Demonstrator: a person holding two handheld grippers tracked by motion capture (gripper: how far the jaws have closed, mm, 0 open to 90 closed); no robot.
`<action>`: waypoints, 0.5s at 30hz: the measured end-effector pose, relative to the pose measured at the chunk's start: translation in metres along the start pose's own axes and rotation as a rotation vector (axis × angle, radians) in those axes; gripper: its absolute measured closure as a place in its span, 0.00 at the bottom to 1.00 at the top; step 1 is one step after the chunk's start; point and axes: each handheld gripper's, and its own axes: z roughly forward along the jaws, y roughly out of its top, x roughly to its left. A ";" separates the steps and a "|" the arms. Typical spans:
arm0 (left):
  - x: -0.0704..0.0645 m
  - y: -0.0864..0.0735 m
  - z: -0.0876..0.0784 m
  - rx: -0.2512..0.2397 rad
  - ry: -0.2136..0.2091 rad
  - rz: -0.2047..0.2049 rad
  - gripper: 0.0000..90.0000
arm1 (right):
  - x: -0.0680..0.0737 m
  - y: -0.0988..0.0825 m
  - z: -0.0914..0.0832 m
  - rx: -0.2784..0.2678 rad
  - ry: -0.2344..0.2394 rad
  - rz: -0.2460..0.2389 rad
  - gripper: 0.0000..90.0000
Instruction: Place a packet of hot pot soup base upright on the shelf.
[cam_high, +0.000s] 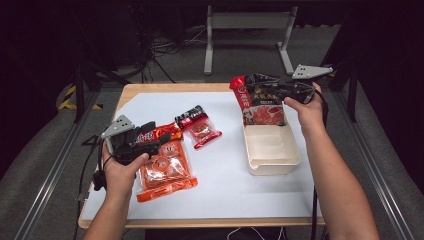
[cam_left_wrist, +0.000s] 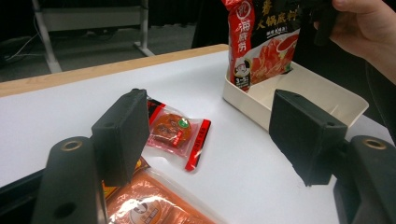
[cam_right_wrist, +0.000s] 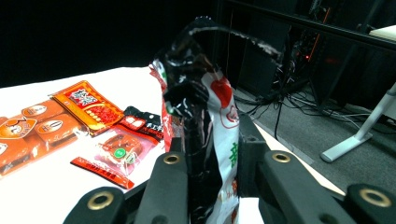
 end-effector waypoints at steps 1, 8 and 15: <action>0.000 0.000 0.000 0.001 -0.001 0.000 0.33 | 0.001 -0.001 0.000 -0.004 -0.003 0.004 0.86; 0.000 0.001 0.004 0.002 -0.012 -0.002 0.33 | 0.006 -0.010 0.003 0.017 -0.002 0.017 0.85; 0.000 0.002 0.006 0.006 -0.021 -0.002 0.33 | 0.006 -0.014 -0.001 -0.004 -0.016 0.039 0.85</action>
